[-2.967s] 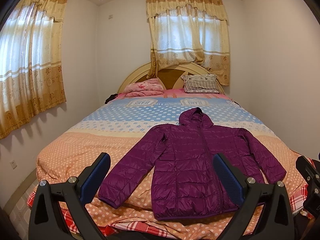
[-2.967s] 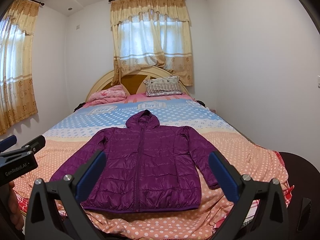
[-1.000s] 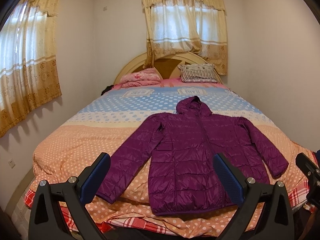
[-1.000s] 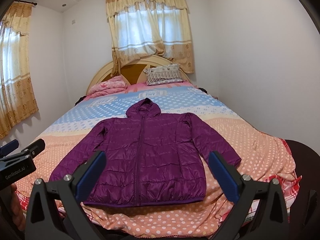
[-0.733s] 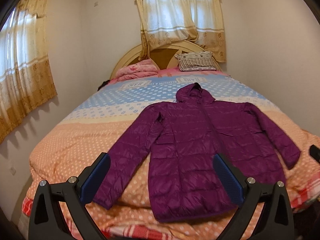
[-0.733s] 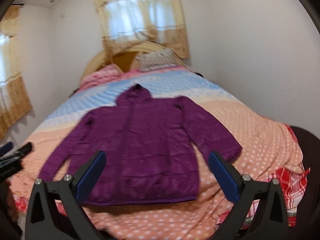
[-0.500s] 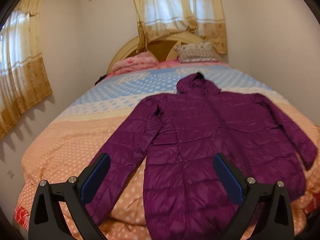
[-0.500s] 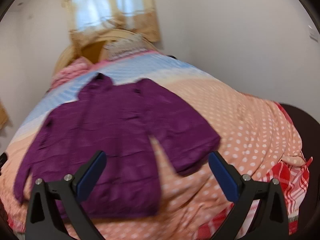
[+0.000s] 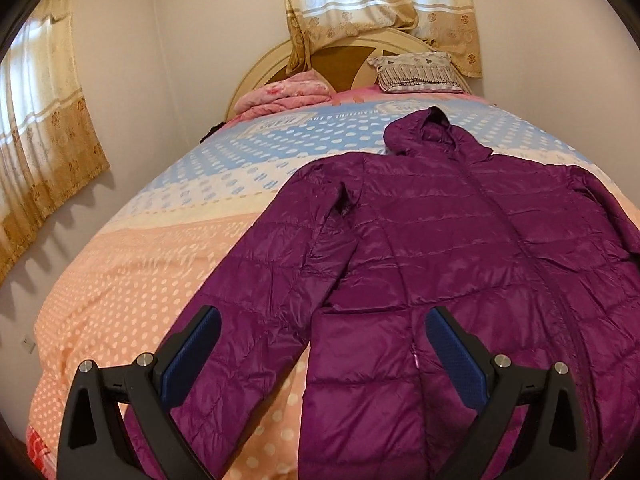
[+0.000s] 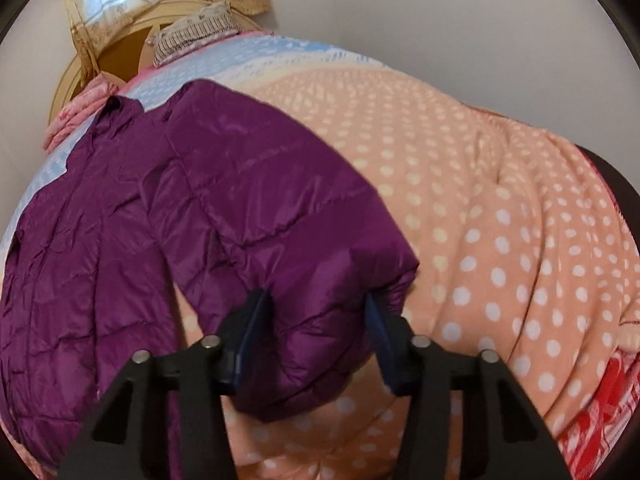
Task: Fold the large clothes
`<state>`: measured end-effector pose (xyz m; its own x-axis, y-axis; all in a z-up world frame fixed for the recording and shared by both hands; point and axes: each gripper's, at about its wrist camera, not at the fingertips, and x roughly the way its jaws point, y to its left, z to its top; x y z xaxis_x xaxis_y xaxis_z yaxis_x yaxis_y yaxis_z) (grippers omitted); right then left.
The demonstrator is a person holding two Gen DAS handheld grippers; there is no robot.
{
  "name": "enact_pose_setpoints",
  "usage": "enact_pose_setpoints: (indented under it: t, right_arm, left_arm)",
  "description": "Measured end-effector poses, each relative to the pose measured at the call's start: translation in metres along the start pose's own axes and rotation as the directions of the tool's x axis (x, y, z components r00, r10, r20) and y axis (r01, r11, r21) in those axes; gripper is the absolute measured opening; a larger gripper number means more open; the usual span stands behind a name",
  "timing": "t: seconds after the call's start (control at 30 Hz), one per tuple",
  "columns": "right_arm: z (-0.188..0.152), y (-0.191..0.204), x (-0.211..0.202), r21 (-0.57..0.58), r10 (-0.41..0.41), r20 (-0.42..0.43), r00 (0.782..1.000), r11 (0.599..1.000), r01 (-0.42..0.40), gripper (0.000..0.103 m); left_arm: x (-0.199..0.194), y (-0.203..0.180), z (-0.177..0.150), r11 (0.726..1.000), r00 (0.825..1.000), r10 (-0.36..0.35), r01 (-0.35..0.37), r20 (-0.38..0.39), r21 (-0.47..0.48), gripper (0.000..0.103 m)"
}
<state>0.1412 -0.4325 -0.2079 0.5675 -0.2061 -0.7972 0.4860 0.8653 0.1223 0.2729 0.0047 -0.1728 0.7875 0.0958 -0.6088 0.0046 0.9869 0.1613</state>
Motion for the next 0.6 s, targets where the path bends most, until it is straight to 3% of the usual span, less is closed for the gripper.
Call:
enact_pose_setpoints:
  t: [0.03, 0.13, 0.4, 0.6]
  right_arm:
    - [0.001, -0.003, -0.001, 0.002, 0.012, 0.002, 1.0, 1.0, -0.012, 0.024]
    - [0.007, -0.012, -0.008, 0.001, 0.022, 0.017, 1.0, 1.0, -0.022, 0.015]
    - [0.047, -0.008, -0.024, -0.015, -0.014, 0.094, 0.995, 1.0, 0.016, 0.012]
    - [0.078, 0.04, -0.044, -0.098, 0.023, 0.186, 0.982, 0.995, -0.005, 0.011]
  left_arm:
    - [0.003, 0.001, -0.001, 1.0, 1.0, -0.001, 0.001, -0.01, 0.0, 0.102]
    - [0.004, 0.002, -0.003, 1.0, 1.0, -0.014, 0.014, -0.01, 0.006, 0.102]
    - [0.014, 0.007, -0.002, 1.0, 1.0, -0.004, 0.005, -0.013, 0.024, 0.102]
    - [0.024, 0.012, 0.0, 0.999, 1.0, 0.018, -0.018, -0.019, 0.039, 0.102]
